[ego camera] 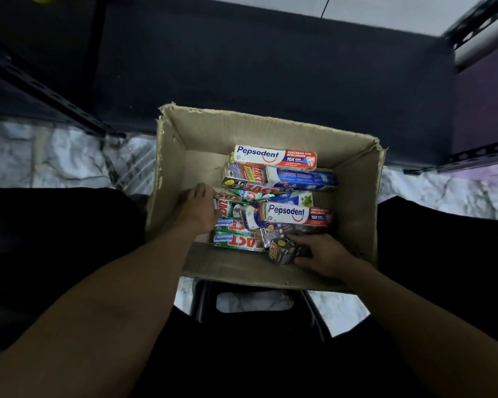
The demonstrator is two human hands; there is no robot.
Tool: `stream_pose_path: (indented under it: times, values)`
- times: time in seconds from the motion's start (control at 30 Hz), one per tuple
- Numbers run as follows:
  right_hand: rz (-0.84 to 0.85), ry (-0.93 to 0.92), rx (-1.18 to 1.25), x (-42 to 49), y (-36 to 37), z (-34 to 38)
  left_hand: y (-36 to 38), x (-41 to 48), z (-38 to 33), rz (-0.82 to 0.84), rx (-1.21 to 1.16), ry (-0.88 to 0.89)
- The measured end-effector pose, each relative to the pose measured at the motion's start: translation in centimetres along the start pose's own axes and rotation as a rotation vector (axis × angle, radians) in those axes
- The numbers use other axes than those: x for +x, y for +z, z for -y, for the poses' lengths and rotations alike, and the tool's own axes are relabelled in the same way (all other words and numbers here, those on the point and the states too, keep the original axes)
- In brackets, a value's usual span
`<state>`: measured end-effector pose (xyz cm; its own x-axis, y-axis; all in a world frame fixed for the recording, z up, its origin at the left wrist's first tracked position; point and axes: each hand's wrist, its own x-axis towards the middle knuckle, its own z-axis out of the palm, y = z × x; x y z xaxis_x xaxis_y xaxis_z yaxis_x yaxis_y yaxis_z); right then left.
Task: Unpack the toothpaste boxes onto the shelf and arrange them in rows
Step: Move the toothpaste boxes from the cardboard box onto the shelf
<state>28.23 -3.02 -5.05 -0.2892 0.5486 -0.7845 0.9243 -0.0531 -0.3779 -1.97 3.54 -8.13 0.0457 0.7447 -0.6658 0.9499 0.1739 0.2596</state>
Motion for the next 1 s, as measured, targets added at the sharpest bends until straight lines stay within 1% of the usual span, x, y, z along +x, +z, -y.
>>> stream_pose_path:
  times: [0.17,0.23,0.33,0.47,0.57,0.67,0.73,0.87,0.93,1.0]
  values:
    - [-0.003,-0.019,-0.011,0.1,-0.5,-0.2,-0.5,0.5,0.4,0.075,0.017,-0.021]
    - [0.006,-0.049,-0.053,0.1,-0.4,-0.1,-0.5,0.7,0.6,0.093,0.031,-0.017]
    - [0.000,-0.068,-0.087,0.2,-0.3,0.2,-0.7,0.9,0.9,0.108,0.111,0.007]
    - [-0.017,-0.054,-0.062,0.4,-0.4,0.4,-1.2,1.0,1.2,0.136,0.208,0.031]
    - [-0.024,-0.034,-0.079,0.4,-0.4,0.7,-1.6,0.6,1.1,0.118,0.252,0.054]
    - [-0.040,-0.053,-0.070,0.1,-0.5,0.8,-1.6,-0.2,1.1,0.064,0.263,0.067]
    - [-0.061,-0.092,-0.057,0.0,-0.3,0.8,-1.5,-0.8,1.2,0.032,0.248,0.082]
    - [-0.095,-0.168,-0.086,-0.2,0.0,1.3,-1.6,-2.2,1.3,0.057,0.036,0.105]
    - [-0.114,-0.186,-0.124,-0.2,0.0,1.7,-2.1,-3.0,1.0,0.037,0.035,0.133]
    - [-0.130,-0.198,-0.137,-0.1,-0.3,2.0,-2.6,-3.6,0.5,0.005,0.084,0.143]
